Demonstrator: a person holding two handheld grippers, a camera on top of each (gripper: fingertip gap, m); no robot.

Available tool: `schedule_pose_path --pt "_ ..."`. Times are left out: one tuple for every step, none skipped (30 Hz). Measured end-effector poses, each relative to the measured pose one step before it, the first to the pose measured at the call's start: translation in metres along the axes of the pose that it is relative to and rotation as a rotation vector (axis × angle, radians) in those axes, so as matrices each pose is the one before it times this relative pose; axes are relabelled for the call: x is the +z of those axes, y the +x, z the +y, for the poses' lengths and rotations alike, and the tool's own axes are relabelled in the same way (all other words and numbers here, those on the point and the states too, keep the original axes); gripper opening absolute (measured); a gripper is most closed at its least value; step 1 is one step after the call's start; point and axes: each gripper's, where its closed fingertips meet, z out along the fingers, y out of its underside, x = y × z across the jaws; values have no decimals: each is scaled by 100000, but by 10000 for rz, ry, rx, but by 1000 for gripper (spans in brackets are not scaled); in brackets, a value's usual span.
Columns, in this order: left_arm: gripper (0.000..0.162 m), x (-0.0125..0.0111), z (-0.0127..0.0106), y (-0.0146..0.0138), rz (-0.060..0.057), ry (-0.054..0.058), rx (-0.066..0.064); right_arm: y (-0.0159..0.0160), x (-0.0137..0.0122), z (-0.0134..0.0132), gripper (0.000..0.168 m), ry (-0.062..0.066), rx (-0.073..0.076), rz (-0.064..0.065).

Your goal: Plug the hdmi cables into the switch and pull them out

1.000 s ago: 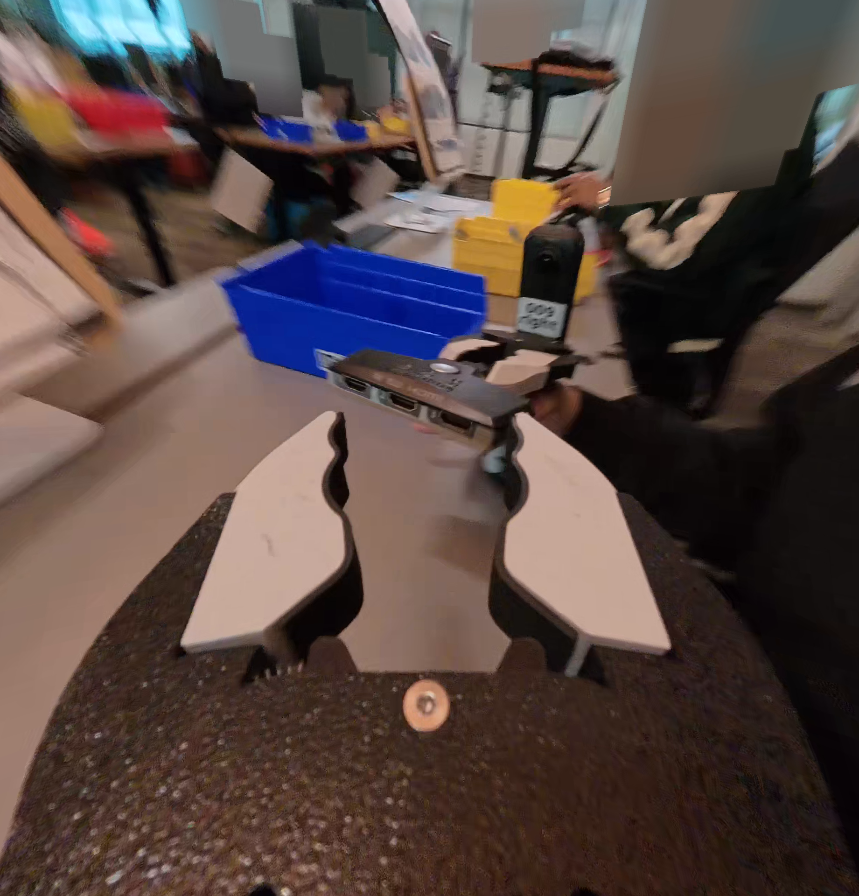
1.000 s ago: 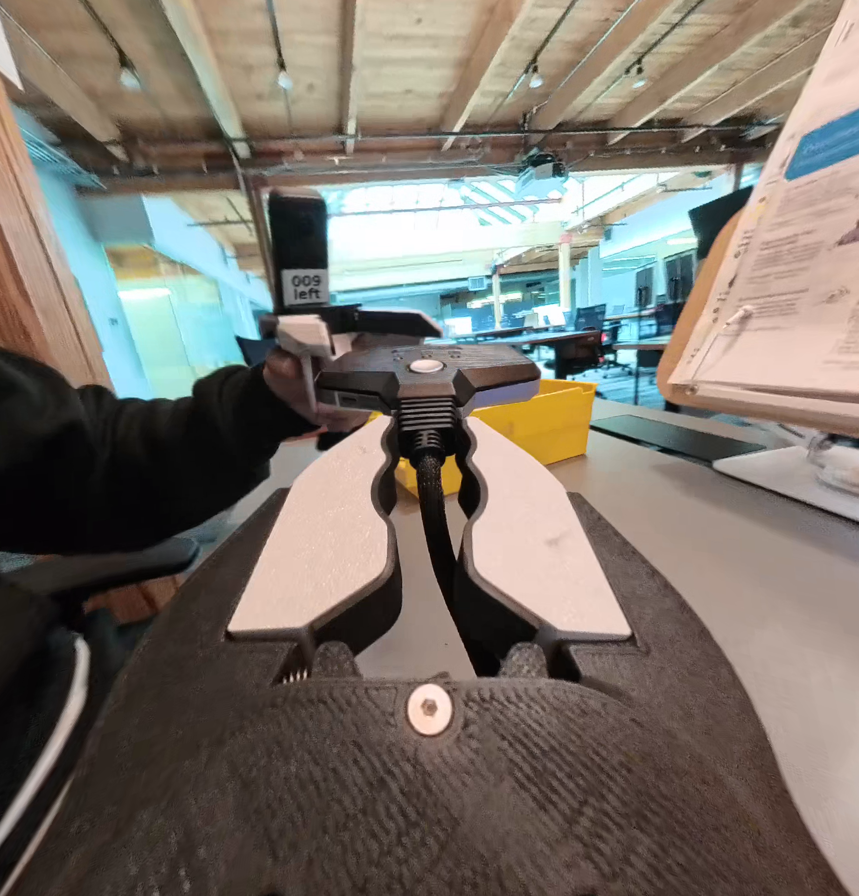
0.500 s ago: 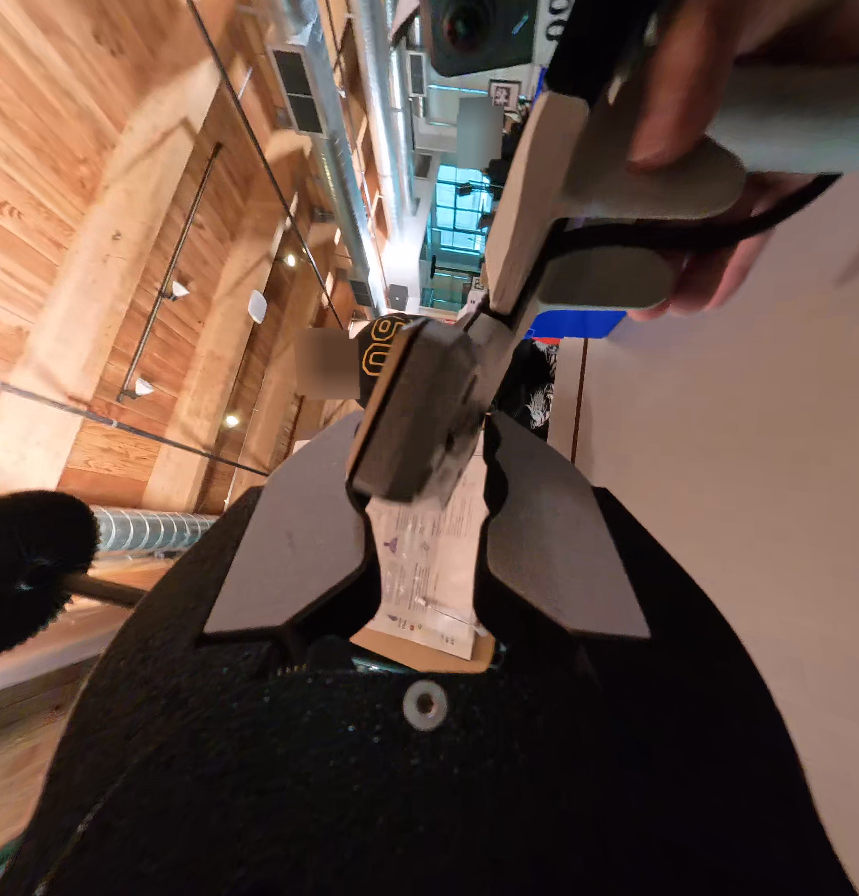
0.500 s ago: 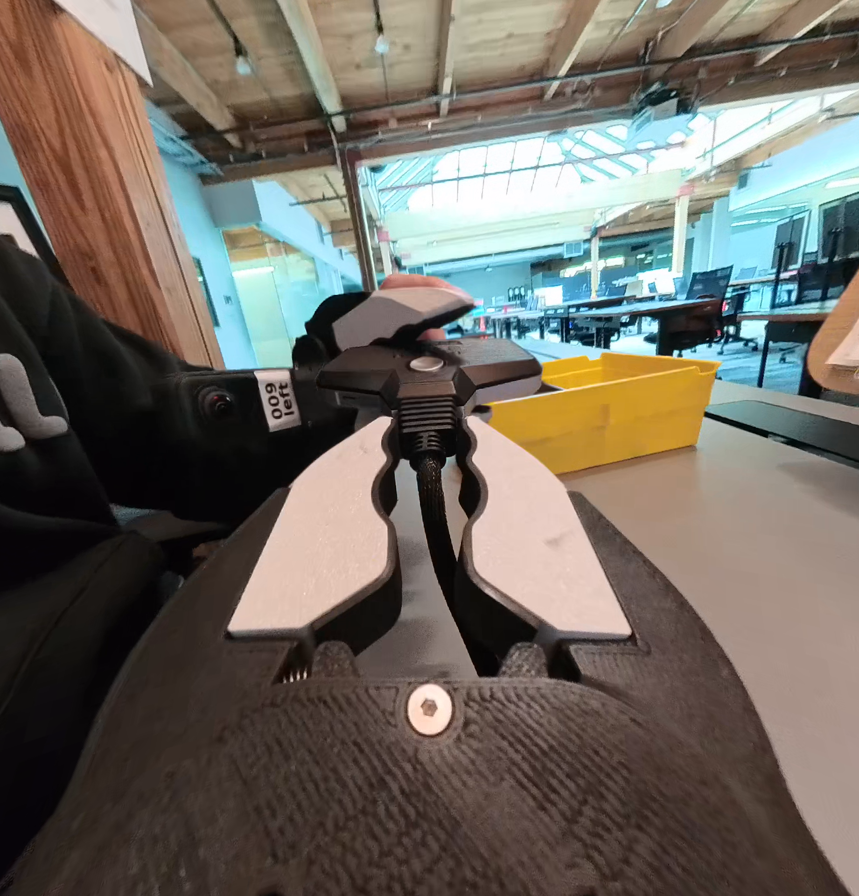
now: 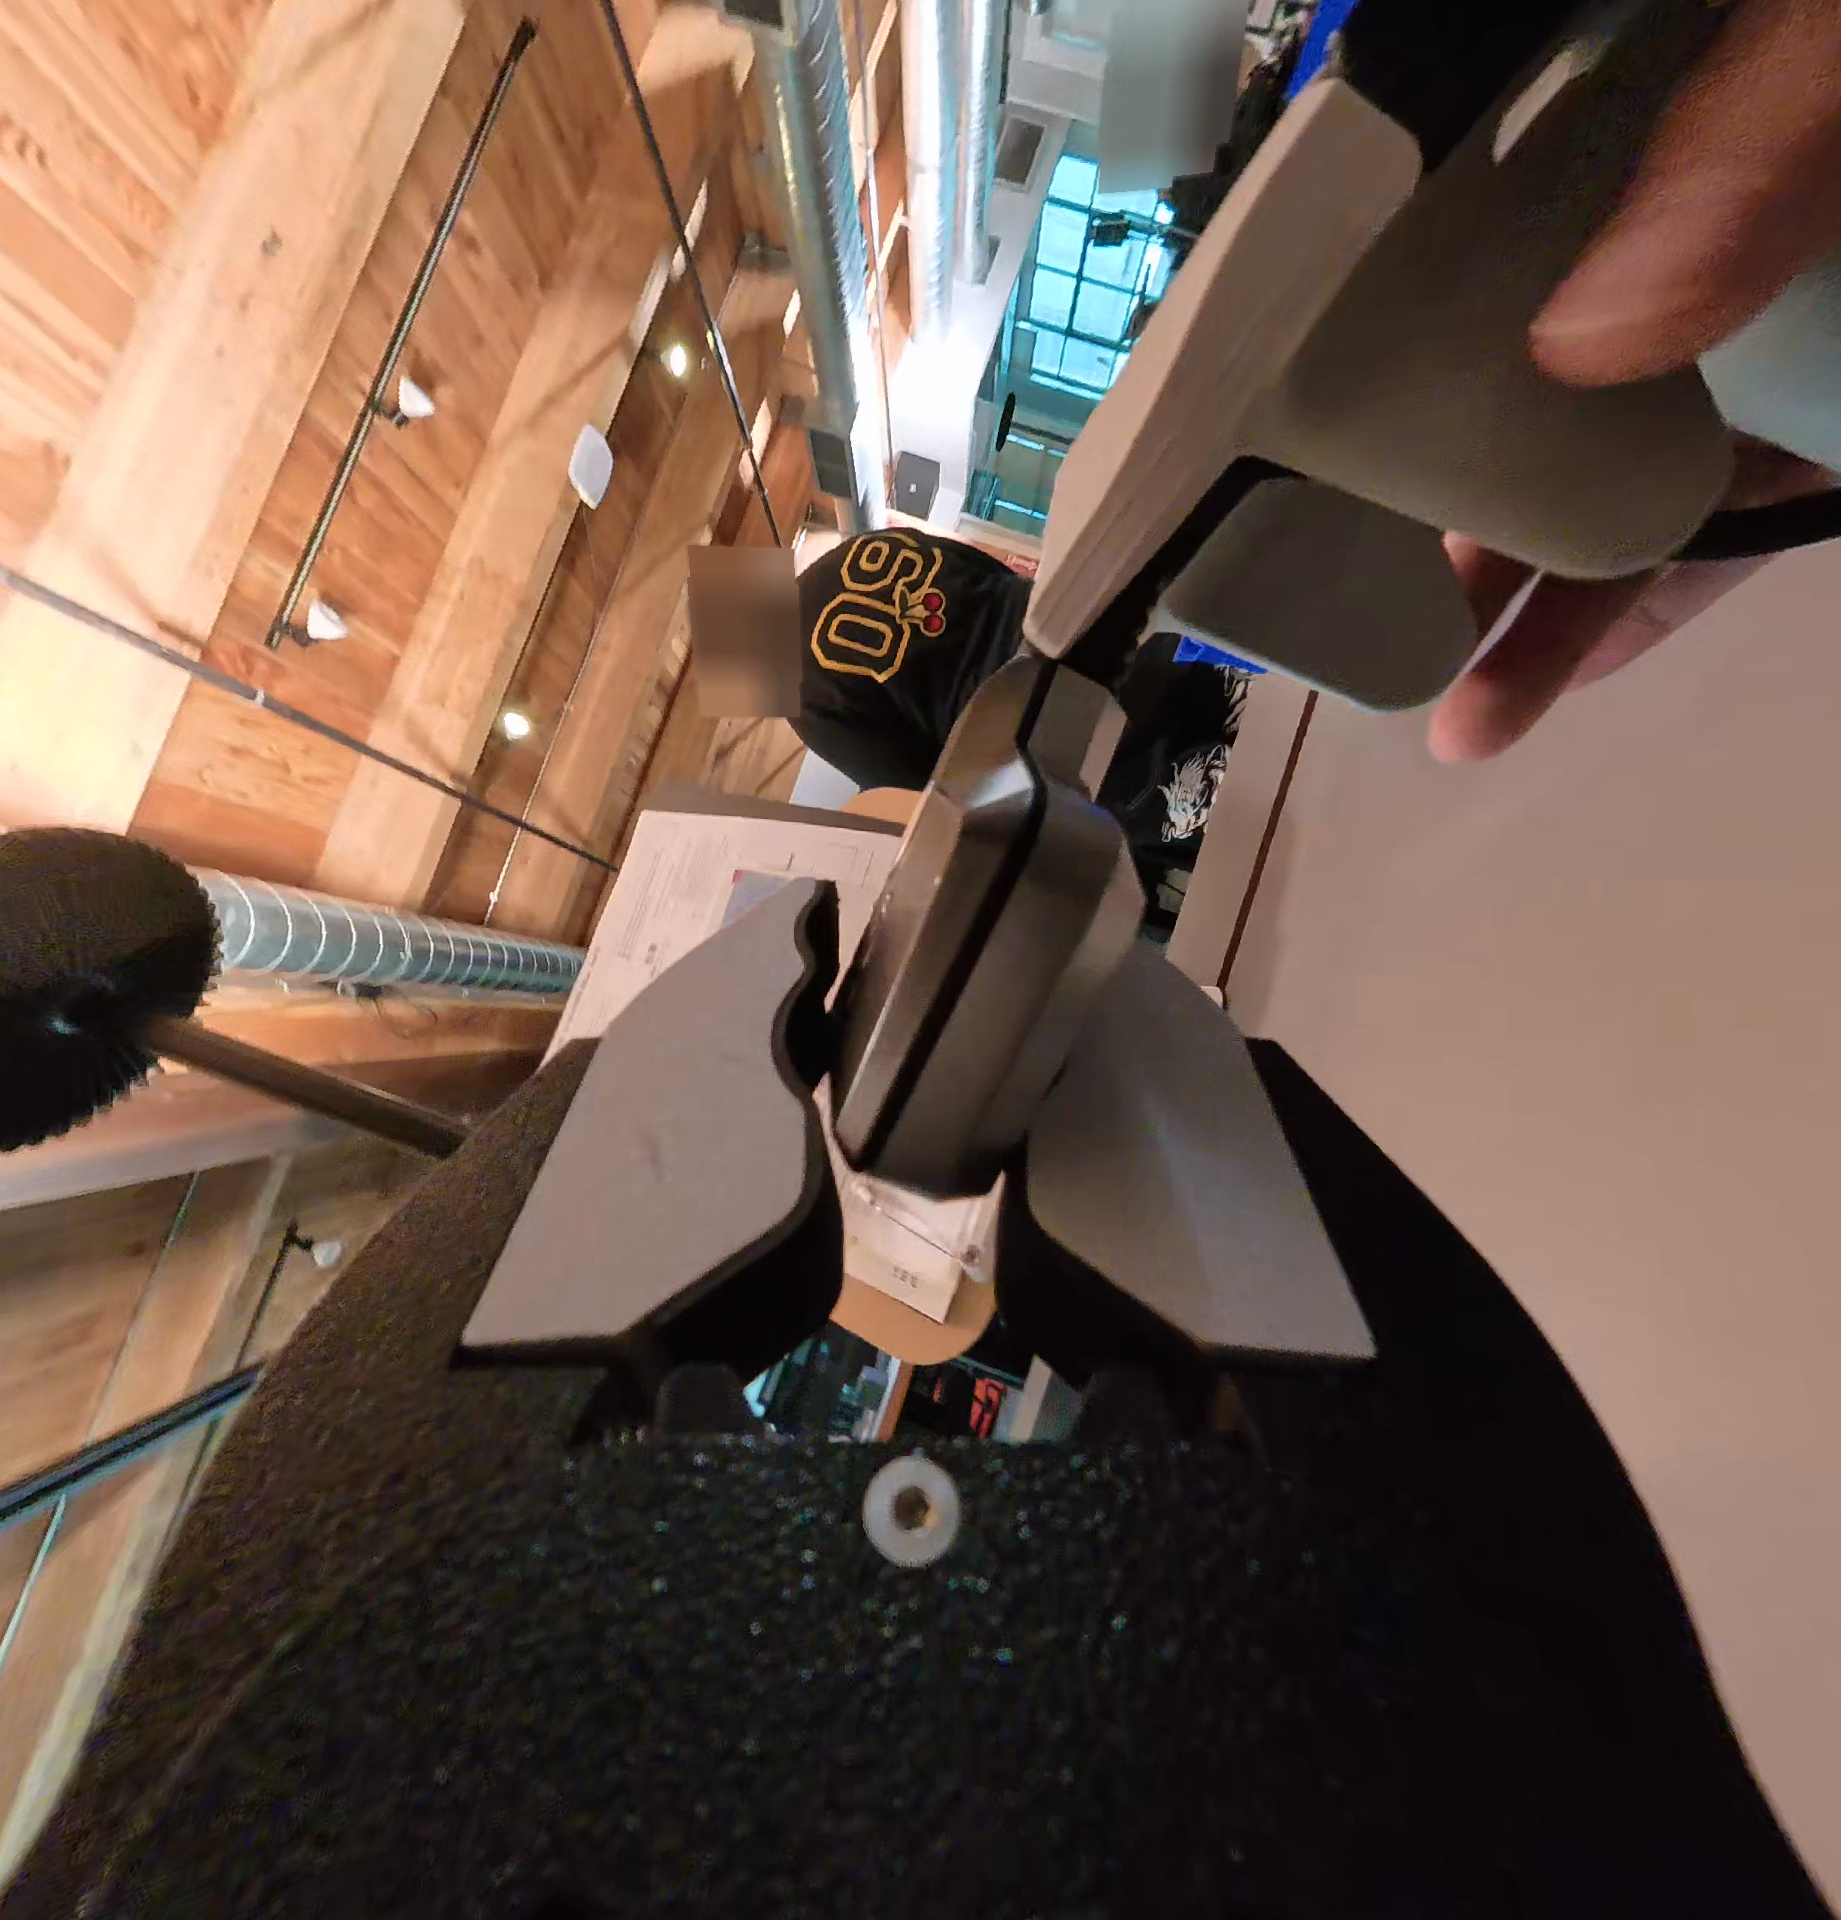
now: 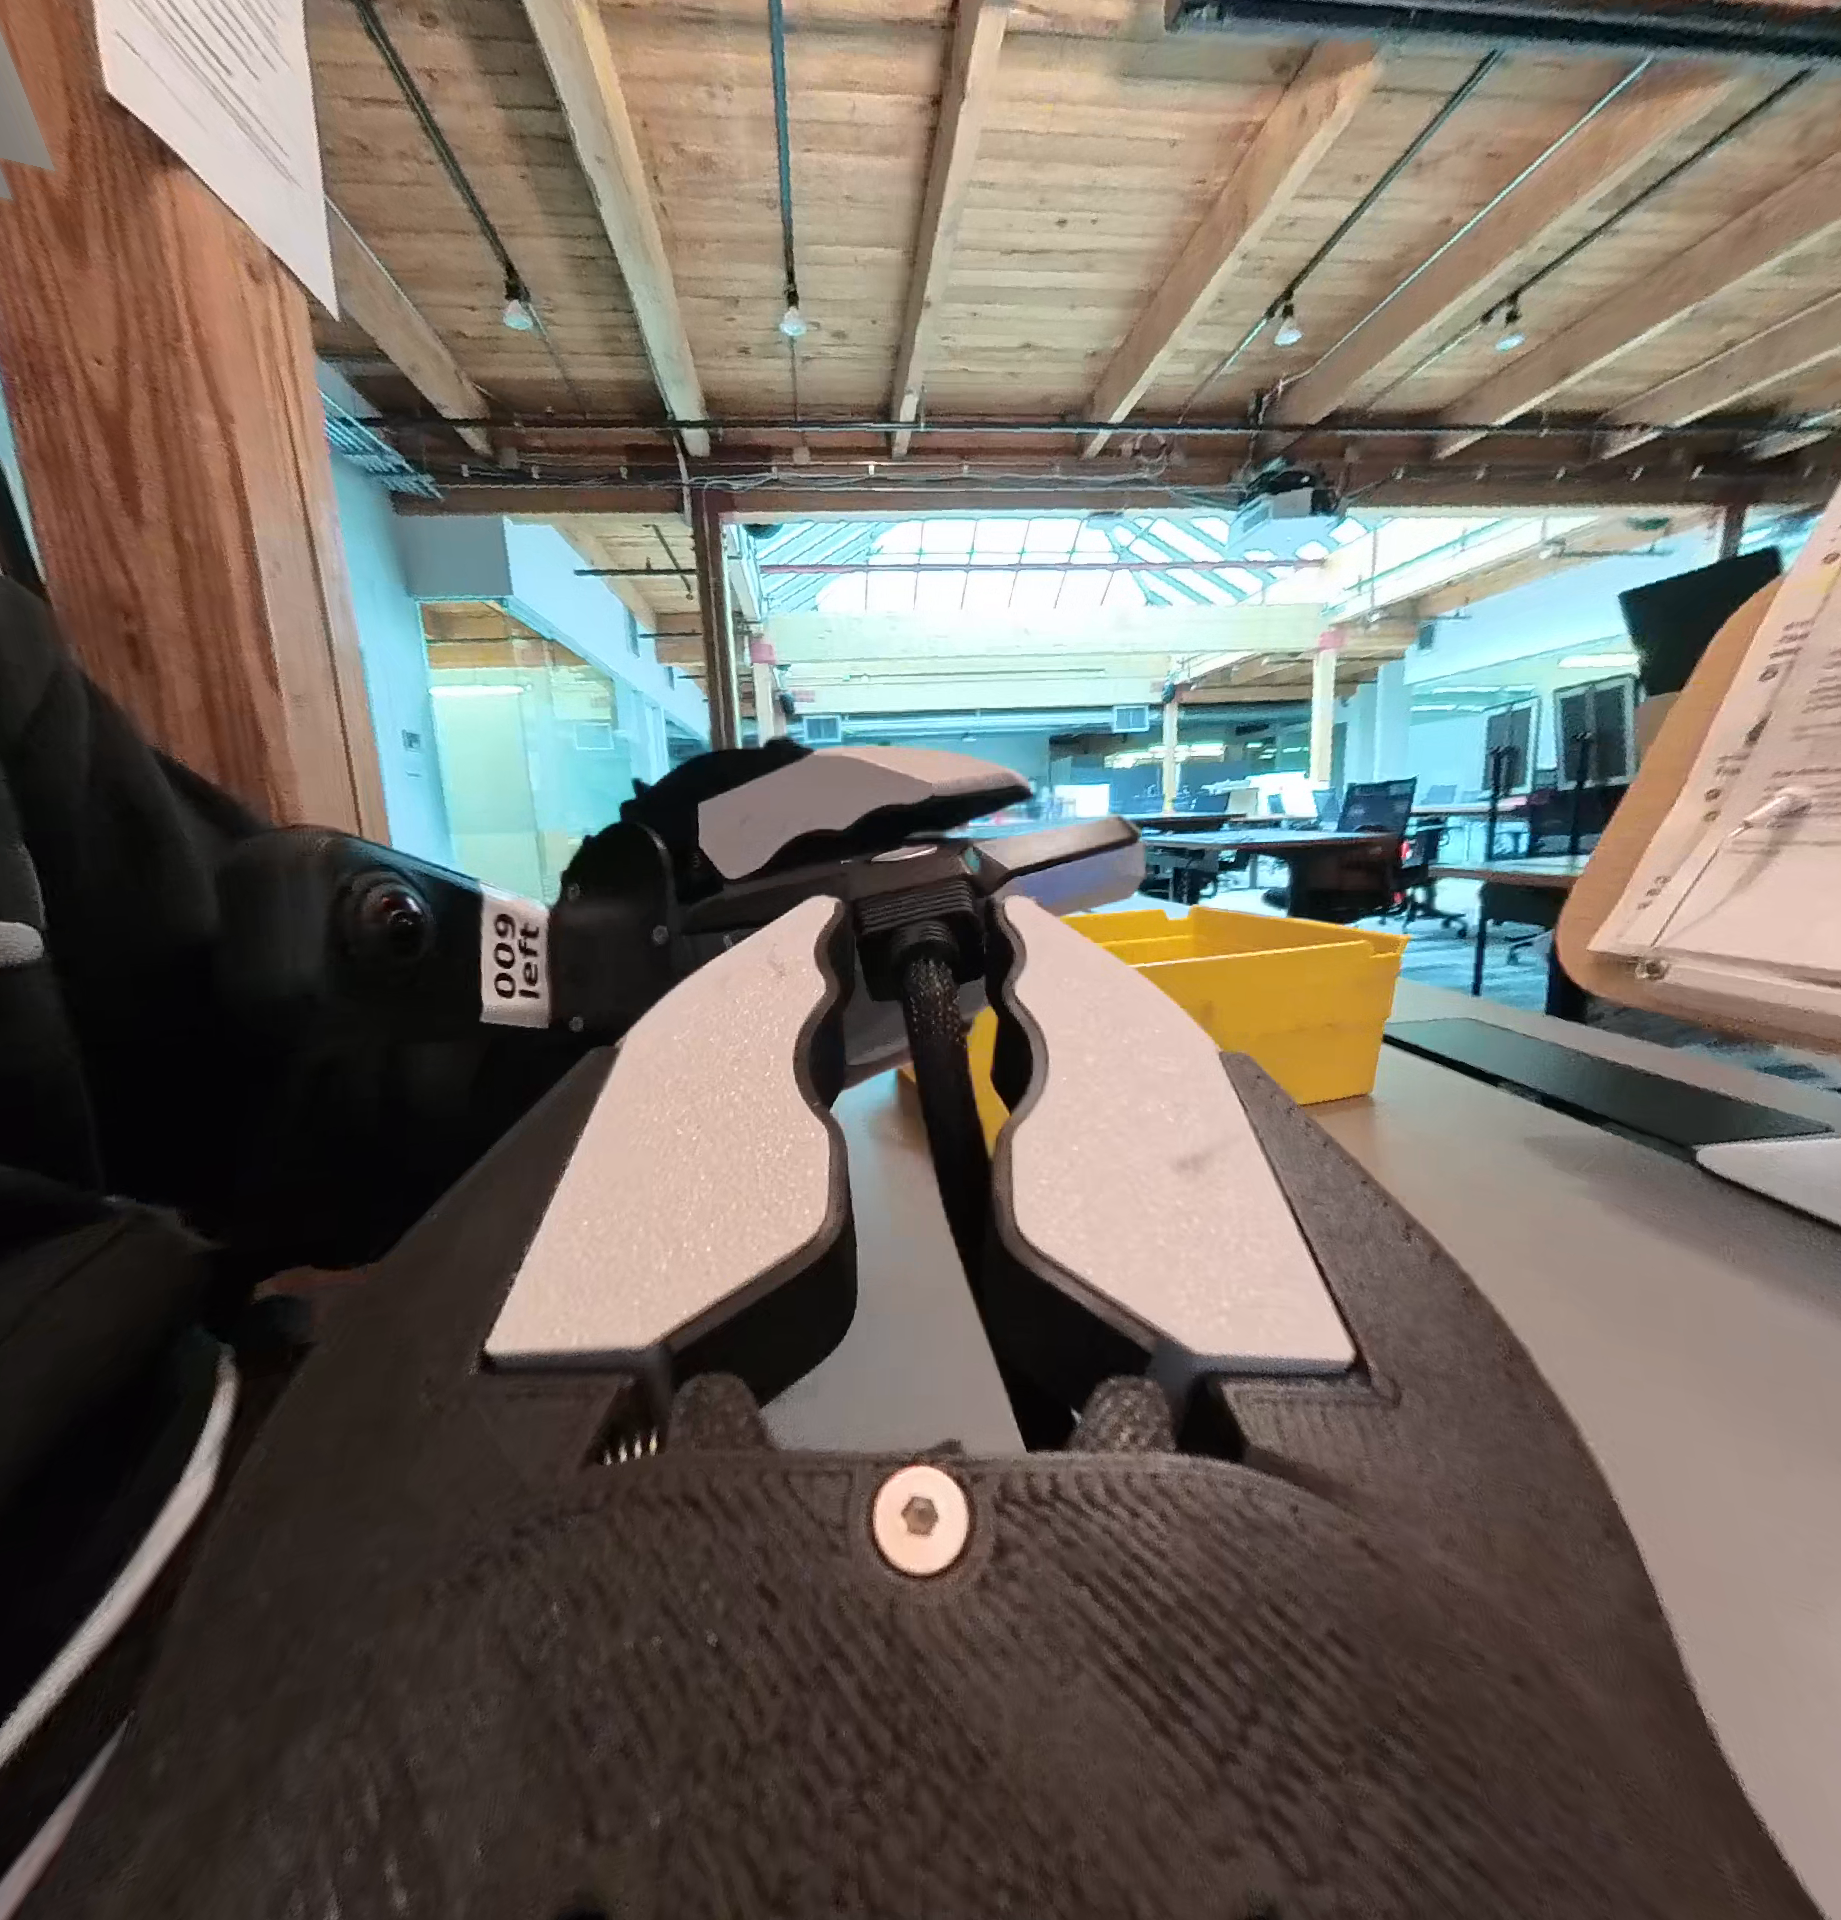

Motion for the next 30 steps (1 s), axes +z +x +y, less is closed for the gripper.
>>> schedule_pose_path --pt "32 -4 9 67 -47 -75 -189 -15 -43 -26 24 -9 -36 -48" --pt "32 -29 -19 74 -22 -18 -102 -20 -45 78 24 -52 86 -83" --pt "32 -28 -18 15 -43 11 70 -39 -27 54 24 -28 -20 -52" --pt "32 -29 -34 -33 -44 28 99 -45 0 -5 24 0 -113 1" --pt "32 15 -3 -31 44 19 -65 6 36 -36 24 7 -108 50" --pt "32 42 52 29 124 2 -168 44 58 -7 24 -13 -89 63" --pt "32 13 29 -28 70 34 -80 -21 59 -4 23 -15 -14 11" --pt "32 -31 -27 -73 -12 48 13 -91 27 -5 23 -71 19 -41" --pt "32 -54 -48 -6 22 12 -33 -76 -13 23 23 -133 0 -29" --pt "32 -8 -8 36 74 -22 -93 -15 -14 12 23 -113 -1 12" --pt "32 19 15 27 75 -32 -88 15 -13 -12 23 -9 39 44" --pt "32 7 -23 -38 29 -17 -34 -29 3 -69 23 113 42 20" --pt "32 -20 -30 -54 9 -24 0 -58 -1 -42 23 130 -56 -8" --pt "32 -34 -48 -19 35 -29 -23 -60 -30 3 23 51 29 -39" --pt "32 -50 -22 13 40 -41 -19 -47 -11 5 23 19 97 -49" --pt "32 -45 -1 -15 -2 -39 9 -30 26 -4 23 17 -12 -3" --pt "32 -50 -14 -46 -15 -5 -10 -67 35 -16 23 1 -53 -4" --pt "32 -48 -9 -56 2 5 -37 -29 57 -3 23 -38 40 -20" --pt "32 -16 69 -34 26 -52 -21 45 57 47 23 -90 -43 -8" --pt "32 22 170 10 58 -81 -55 110 103 116 23 -169 -32 62" --pt "33 18 198 46 108 -54 -177 99 114 133 23 -234 -38 70" --pt "33 12 183 73 149 -25 -272 61 115 91 23 -160 -120 76" --pt "34 7 143 60 160 -24 -271 82 119 39 23 -60 -123 95" --pt "35 -23 66 95 217 3 -256 45 82 -33 23 32 -71 48" --pt "38 -116 -45 155 315 43 -323 45 15 -59 23 62 80 -10" --pt "42 -298 -122 54 304 58 -479 372 -119 -137 24 83 47 214" --pt "43 -487 -161 -43 307 110 -613 552 -320 -342 23 195 -25 329" --pt "45 -657 -57 -1 387 121 -664 480 -457 -505 23 289 123 184" --pt "49 -758 188 -130 342 27 -685 408 -486 -455 23 262 219 78" --pt "51 -818 403 -306 257 -60 -694 465 -427 -350 23 216 77 174"
